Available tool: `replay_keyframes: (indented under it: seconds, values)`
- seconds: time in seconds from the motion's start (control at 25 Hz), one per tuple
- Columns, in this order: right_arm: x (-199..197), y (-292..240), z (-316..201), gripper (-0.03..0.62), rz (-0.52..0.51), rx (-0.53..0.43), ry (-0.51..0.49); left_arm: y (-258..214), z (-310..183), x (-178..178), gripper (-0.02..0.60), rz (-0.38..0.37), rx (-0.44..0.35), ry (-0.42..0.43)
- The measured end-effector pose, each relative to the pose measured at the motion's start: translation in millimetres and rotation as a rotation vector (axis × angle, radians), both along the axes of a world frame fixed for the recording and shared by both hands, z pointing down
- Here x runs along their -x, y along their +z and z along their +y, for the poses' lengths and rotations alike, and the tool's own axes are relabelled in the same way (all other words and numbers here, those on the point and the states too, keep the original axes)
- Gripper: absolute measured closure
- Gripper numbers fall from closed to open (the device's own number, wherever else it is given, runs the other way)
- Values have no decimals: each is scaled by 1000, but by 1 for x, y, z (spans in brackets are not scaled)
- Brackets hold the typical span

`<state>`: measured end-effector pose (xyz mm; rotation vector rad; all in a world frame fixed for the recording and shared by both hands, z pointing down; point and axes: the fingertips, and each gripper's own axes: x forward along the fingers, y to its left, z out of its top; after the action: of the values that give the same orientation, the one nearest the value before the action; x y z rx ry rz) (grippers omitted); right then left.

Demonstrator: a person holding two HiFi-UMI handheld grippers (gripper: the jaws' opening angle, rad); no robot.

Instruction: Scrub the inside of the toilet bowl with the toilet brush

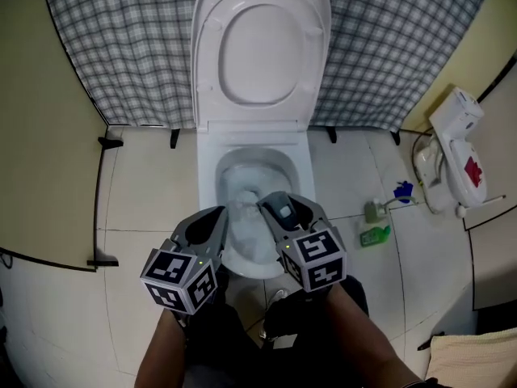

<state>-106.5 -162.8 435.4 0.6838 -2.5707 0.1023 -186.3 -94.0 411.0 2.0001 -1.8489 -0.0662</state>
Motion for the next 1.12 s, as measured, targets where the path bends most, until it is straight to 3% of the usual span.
replay_keyframes:
  seconds: [0.28, 0.48, 0.68, 1.12]
  values:
    - [64, 1, -57, 387, -48, -46, 22, 7, -15, 16, 572, 31, 4, 0]
    - [81, 16, -68, 385, -57, -36, 17, 15, -13, 25, 572, 47, 9, -15]
    - [75, 32, -50, 385, -17, 15, -19, 18, -9, 32, 572, 58, 15, -32]
    - [22, 41, 18, 385, 34, 95, -58, -19, -2, 10, 572, 4, -30, -20]
